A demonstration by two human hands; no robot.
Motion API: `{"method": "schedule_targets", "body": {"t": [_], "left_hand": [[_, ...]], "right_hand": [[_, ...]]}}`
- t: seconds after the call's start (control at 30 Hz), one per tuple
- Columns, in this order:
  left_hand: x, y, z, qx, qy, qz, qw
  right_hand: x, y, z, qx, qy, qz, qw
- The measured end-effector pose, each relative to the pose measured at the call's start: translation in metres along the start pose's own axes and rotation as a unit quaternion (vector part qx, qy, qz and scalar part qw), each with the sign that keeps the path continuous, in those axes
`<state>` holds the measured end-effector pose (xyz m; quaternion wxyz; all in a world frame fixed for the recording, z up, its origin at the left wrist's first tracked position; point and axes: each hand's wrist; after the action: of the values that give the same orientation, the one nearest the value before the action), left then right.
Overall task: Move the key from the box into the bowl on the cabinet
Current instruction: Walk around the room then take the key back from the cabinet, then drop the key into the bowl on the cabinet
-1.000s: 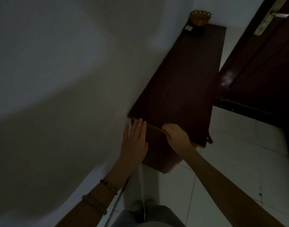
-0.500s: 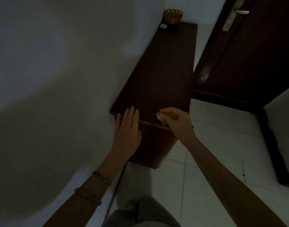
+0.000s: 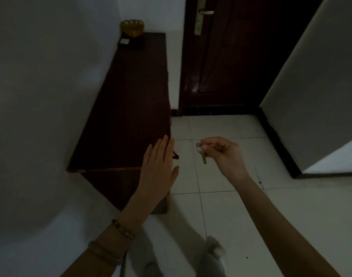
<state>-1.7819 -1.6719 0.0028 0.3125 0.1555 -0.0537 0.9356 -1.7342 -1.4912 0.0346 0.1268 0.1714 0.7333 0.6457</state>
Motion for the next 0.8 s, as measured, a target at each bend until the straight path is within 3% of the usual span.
{"method": "schedule_targets", "body": {"t": [0.17,0.47,0.8], "left_hand": [[0.05,-0.068,-0.019,-0.021,0.018,-0.027,0.999],[0.109,-0.167,-0.068,0.003,0.068,0.053,0.996],[0.171,-0.229,-0.072,0.004,0.025,0.046,0.999]], "right_hand": [[0.016,0.016,0.075,-0.003,-0.039,0.004,0.999],[0.063,0.032,0.212,-0.002,-0.035,-0.005,0.999],[0.129,0.036,0.27,-0.006,0.003,-0.009,1.0]]}}
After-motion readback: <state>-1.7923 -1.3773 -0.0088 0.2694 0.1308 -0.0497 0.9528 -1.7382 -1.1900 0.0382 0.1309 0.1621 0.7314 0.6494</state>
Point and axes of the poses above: each hand's wrist, its own x-axis towards the middle knuckle, its own z-axis out of the back of the hand, y = z × x, and after that the axes turned 11 degrees about x, right-handed
